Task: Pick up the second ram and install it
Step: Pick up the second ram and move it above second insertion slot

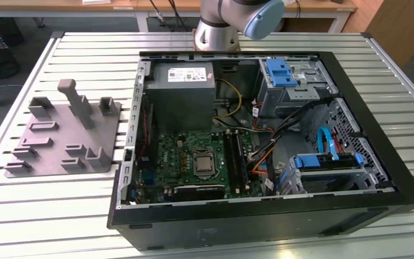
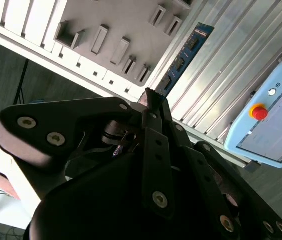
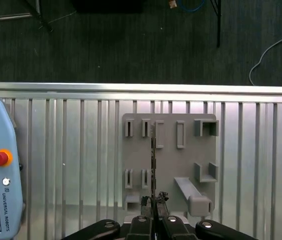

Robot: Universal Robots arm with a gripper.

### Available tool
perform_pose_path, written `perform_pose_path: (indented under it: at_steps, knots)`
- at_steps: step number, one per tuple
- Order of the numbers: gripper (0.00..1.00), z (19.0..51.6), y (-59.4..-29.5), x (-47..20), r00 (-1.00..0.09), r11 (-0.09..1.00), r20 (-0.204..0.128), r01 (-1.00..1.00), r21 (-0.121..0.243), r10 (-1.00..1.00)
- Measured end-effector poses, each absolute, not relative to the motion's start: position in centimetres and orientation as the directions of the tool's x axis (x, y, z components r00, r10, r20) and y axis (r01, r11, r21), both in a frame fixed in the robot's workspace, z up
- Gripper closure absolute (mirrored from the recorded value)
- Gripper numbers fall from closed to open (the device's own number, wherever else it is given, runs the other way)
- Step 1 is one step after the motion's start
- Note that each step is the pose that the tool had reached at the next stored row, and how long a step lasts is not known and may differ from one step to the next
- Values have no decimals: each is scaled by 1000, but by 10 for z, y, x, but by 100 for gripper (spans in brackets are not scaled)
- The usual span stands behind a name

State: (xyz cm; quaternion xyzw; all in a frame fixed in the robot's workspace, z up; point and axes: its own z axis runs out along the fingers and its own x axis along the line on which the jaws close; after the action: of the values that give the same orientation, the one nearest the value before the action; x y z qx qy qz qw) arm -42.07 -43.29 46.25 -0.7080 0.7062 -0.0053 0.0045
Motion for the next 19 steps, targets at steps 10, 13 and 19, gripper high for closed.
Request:
perform_pose_path:
  at_steps: [10,13,19]
  knots:
    - [86,476,-433,-421,2,-2,1,-1000,-14,-1000]
    - [86,479,-433,-421,2,-2,1,-1000,-14,-1000]
    - [86,488,-433,-421,3,-3,1,-1000,-14,-1000]
